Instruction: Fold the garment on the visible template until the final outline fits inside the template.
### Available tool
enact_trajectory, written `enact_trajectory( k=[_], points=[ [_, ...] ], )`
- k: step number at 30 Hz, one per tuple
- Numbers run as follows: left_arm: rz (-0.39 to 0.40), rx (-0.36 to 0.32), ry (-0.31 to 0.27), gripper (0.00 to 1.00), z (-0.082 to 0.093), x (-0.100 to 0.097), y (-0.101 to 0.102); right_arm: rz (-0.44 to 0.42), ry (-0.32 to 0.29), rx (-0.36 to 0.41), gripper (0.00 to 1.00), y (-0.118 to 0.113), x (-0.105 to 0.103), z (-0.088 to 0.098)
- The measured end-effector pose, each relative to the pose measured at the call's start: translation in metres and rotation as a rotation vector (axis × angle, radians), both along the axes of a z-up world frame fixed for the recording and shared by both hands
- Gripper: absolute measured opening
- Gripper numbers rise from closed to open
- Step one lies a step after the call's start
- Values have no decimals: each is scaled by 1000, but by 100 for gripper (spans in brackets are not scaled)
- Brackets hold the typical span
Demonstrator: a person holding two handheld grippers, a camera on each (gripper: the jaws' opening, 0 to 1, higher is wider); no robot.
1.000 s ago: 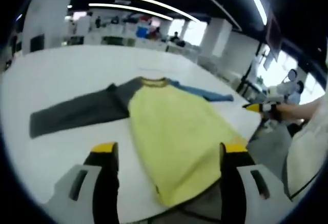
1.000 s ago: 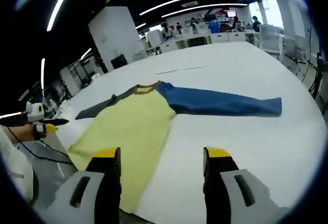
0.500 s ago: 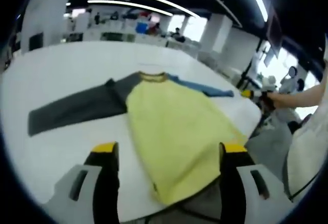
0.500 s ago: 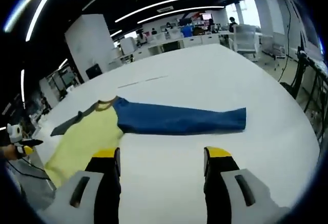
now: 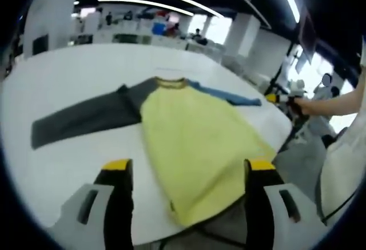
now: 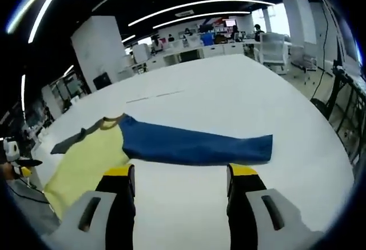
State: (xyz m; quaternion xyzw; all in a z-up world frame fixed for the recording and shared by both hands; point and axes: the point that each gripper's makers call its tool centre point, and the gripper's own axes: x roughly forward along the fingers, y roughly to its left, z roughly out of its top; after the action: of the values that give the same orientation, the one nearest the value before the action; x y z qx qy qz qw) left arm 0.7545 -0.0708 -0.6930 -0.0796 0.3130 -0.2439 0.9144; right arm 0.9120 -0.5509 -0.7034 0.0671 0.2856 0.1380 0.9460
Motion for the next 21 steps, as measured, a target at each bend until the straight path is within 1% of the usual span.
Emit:
enact_trajectory(
  k=[7,12,16,21],
  points=[
    [1,14,10,76,-2,0,5,-19,-1,-12,65,-15,10,1],
    [1,11,15,75,-3,0,2,-35,-1,-24,65,-19,13,2],
    [-4,11,26,74,-6,-1,-1,-42,-10,-50,64,-22,14,4],
    [-11,9,37,73,-8,-1,-5,-53,-7,-55,64,-27,16,7]
  ],
)
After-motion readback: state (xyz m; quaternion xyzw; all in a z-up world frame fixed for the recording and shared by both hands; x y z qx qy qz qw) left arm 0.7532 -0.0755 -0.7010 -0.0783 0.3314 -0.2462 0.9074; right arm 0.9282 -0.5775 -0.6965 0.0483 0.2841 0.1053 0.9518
